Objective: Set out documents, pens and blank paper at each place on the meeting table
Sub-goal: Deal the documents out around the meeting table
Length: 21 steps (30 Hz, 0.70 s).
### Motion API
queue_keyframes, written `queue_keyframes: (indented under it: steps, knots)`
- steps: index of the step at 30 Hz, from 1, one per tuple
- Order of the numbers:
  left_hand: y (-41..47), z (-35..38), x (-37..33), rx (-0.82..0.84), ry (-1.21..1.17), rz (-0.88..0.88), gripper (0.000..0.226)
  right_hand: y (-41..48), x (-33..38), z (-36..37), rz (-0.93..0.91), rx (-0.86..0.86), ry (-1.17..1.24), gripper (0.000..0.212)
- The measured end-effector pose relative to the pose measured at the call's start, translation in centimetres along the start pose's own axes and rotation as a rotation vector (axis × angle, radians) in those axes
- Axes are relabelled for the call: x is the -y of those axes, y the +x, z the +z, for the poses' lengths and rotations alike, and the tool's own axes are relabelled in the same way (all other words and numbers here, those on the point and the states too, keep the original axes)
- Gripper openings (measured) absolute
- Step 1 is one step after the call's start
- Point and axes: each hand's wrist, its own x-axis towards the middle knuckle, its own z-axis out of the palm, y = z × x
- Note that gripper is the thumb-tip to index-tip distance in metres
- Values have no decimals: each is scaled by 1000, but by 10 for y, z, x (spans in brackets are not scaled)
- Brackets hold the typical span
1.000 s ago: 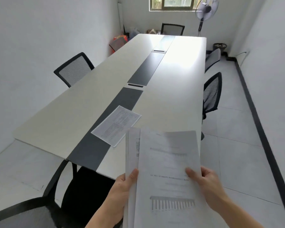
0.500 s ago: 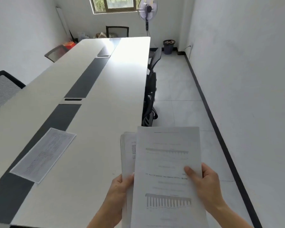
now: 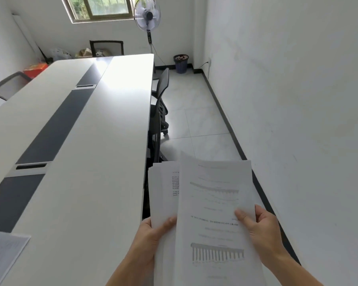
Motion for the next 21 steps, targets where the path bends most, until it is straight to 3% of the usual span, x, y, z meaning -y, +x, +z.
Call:
queue_keyframes:
  steps: [11, 15, 21]
  knots:
    - [168, 79, -114, 45, -12, 6, 43, 178, 73, -6, -91, -181, 125, 6]
    - [231, 101, -145, 2, -40, 69, 39, 270, 92, 3, -3, -48, 188, 15]
    - [306, 140, -191, -147, -134, 135, 35, 403, 149, 23, 234, 327, 200, 18]
